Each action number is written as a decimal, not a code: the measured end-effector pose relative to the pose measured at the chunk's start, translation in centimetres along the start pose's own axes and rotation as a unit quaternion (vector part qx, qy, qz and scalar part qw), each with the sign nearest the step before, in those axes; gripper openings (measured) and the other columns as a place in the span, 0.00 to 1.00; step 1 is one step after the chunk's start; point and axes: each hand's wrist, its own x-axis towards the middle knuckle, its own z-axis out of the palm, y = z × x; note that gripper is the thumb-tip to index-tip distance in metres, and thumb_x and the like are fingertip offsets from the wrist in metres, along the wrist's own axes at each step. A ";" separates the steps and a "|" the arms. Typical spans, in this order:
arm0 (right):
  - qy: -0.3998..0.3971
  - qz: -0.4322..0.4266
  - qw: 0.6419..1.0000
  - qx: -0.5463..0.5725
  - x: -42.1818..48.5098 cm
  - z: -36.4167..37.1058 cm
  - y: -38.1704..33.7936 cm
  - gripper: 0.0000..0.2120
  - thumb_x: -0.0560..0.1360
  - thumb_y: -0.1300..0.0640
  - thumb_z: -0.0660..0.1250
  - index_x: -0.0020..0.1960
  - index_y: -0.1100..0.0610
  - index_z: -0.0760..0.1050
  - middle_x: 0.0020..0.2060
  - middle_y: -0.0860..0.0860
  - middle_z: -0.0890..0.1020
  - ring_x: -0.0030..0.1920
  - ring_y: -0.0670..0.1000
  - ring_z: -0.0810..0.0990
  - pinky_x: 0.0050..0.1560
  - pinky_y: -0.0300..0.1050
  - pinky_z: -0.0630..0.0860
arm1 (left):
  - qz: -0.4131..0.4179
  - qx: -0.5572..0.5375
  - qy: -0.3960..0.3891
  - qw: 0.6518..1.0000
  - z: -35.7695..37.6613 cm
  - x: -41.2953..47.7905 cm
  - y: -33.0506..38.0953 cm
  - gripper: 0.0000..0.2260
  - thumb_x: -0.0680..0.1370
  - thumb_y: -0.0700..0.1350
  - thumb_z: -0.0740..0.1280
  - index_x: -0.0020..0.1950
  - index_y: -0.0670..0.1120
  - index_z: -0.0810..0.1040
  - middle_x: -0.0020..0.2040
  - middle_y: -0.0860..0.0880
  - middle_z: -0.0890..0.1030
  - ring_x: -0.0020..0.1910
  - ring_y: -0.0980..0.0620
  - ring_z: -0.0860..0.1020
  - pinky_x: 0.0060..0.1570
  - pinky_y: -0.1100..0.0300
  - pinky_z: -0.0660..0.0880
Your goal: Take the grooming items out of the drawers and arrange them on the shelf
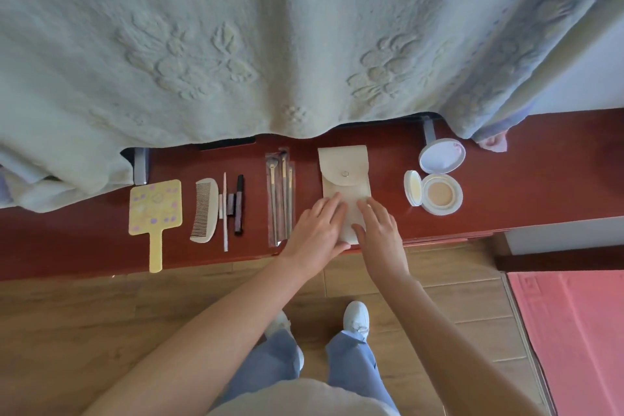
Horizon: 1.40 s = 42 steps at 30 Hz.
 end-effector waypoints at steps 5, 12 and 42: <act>-0.025 -0.033 0.999 0.001 0.4 1.2 -1.6 0.22 0.75 0.64 0.67 0.68 0.64 0.69 0.67 0.62 0.70 0.66 0.63 0.70 0.64 0.51 0.70 | -0.036 0.002 -0.002 0.999 -0.9 -1.4 -1.3 0.31 0.73 0.52 0.70 0.70 0.40 0.66 0.72 0.42 0.66 0.71 0.44 0.65 0.69 0.50 0.65; 0.128 -0.030 0.986 0.107 -1.0 -3.1 0.3 0.11 0.76 0.65 0.63 0.58 0.60 0.75 0.53 0.54 0.78 0.52 0.55 0.76 0.52 0.52 0.77 | -0.015 -0.015 0.026 0.999 -1.2 0.8 1.5 0.28 0.73 0.50 0.71 0.67 0.38 0.71 0.65 0.39 0.74 0.63 0.41 0.73 0.58 0.49 0.75; 0.000 0.063 0.997 0.052 5.0 -3.7 5.6 0.19 0.79 0.60 0.57 0.70 0.58 0.66 0.67 0.55 0.72 0.66 0.57 0.69 0.64 0.45 0.63 | -0.115 0.047 0.082 0.989 -1.2 6.1 3.9 0.37 0.57 0.48 0.82 0.62 0.37 0.75 0.53 0.40 0.80 0.51 0.42 0.80 0.46 0.53 0.80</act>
